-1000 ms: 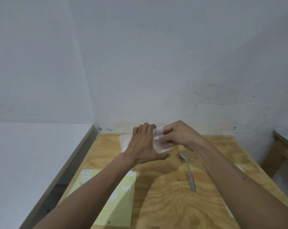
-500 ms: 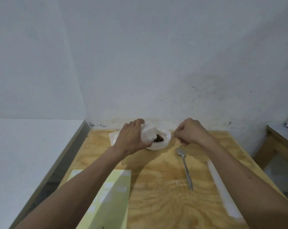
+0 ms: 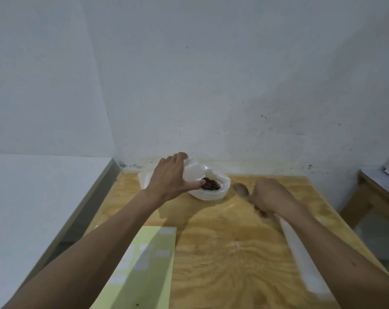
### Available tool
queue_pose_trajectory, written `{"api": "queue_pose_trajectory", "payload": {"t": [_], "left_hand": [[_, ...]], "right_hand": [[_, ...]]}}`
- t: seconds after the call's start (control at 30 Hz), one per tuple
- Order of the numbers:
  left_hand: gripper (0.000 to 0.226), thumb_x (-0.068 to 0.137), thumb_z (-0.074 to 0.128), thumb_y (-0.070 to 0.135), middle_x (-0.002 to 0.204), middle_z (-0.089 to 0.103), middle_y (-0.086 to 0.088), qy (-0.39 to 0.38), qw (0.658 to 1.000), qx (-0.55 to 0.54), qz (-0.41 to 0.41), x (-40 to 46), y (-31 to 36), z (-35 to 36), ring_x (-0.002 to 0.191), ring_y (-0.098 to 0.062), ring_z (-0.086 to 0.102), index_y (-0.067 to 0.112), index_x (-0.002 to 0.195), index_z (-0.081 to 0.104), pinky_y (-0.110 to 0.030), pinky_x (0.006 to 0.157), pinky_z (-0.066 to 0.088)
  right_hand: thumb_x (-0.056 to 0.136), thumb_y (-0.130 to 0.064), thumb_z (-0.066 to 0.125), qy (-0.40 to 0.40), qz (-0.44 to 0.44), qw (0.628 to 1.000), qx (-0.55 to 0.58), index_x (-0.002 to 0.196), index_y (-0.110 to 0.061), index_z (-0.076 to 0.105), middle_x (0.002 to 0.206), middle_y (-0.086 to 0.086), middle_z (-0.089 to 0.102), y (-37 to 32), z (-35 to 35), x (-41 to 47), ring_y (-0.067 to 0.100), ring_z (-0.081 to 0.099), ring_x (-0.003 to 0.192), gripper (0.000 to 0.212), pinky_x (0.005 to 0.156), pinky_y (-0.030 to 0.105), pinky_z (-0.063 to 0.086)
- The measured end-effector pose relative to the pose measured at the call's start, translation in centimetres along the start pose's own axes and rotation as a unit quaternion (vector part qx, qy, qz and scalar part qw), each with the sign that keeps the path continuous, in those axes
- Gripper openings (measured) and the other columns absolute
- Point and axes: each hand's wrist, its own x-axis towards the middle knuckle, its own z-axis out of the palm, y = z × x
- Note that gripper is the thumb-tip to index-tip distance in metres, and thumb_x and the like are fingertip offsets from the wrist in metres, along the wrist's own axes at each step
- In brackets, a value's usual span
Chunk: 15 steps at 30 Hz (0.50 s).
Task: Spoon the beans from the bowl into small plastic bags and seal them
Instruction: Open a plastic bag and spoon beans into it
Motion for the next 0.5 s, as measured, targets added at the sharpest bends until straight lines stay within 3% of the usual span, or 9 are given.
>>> {"api": "queue_pose_trajectory", "payload": {"t": [0.07, 0.17, 0.3, 0.4, 0.5], "left_hand": [[0.085, 0.077, 0.069, 0.071, 0.12, 0.062, -0.002, 0.006, 1.0, 0.006, -0.001, -0.2, -0.6, -0.3, 0.104, -0.024, 0.06, 0.008, 0.131, 0.051, -0.033, 0.093, 0.04], [0.085, 0.077, 0.068, 0.072, 0.12, 0.063, -0.002, 0.006, 1.0, 0.012, -0.01, -0.6, -1.3, -0.7, 0.105, -0.024, 0.06, 0.008, 0.131, 0.05, -0.033, 0.095, 0.04], [0.087, 0.078, 0.066, 0.073, 0.124, 0.062, -0.002, -0.014, 0.999, 0.025, -0.019, -1.7, -1.8, -0.8, 0.109, -0.023, 0.06, 0.009, 0.134, 0.048, -0.033, 0.097, 0.039], [0.088, 0.078, 0.064, 0.075, 0.124, 0.062, -0.003, -0.021, 0.999, 0.03, -0.022, -2.3, -2.1, -0.7, 0.109, -0.023, 0.06, 0.009, 0.133, 0.048, -0.032, 0.097, 0.039], [0.086, 0.078, 0.064, 0.075, 0.123, 0.062, -0.002, -0.028, 0.999, 0.027, -0.025, -2.5, -2.1, -0.9, 0.11, -0.024, 0.059, 0.009, 0.132, 0.048, -0.033, 0.097, 0.039]], "right_hand": [[0.101, -0.031, 0.055, 0.044, -0.013, 0.999, 0.011, 0.084, -0.009, 0.074, 0.068, 0.005, 0.074, -0.5, -1.8, 0.1, 0.023, 0.072, 0.057, 0.034, 0.065, 0.037, 0.063], [0.101, -0.035, 0.054, 0.093, -0.054, 0.994, -0.016, 0.088, -0.021, 0.071, 0.083, 0.004, 0.067, -1.7, -3.9, 0.2, 0.025, 0.064, 0.074, 0.025, 0.061, 0.03, 0.046], [0.097, -0.032, 0.057, 0.088, -0.062, 0.994, 0.011, 0.058, -0.01, 0.043, 0.053, 0.003, 0.042, -3.2, -4.5, 0.8, 0.021, 0.041, 0.049, 0.047, 0.051, 0.027, 0.032], [0.095, -0.019, 0.059, 0.071, -0.067, 0.994, 0.051, 0.065, 0.002, 0.065, 0.052, 0.007, 0.065, -4.3, -4.9, 0.4, 0.027, 0.063, 0.048, 0.037, 0.059, 0.033, 0.058], [0.088, -0.013, 0.073, 0.09, -0.084, 0.984, 0.129, 0.071, -0.001, 0.075, 0.057, 0.01, 0.072, -4.7, -4.6, 0.1, 0.025, 0.072, 0.05, 0.021, 0.066, 0.042, 0.064]]}}
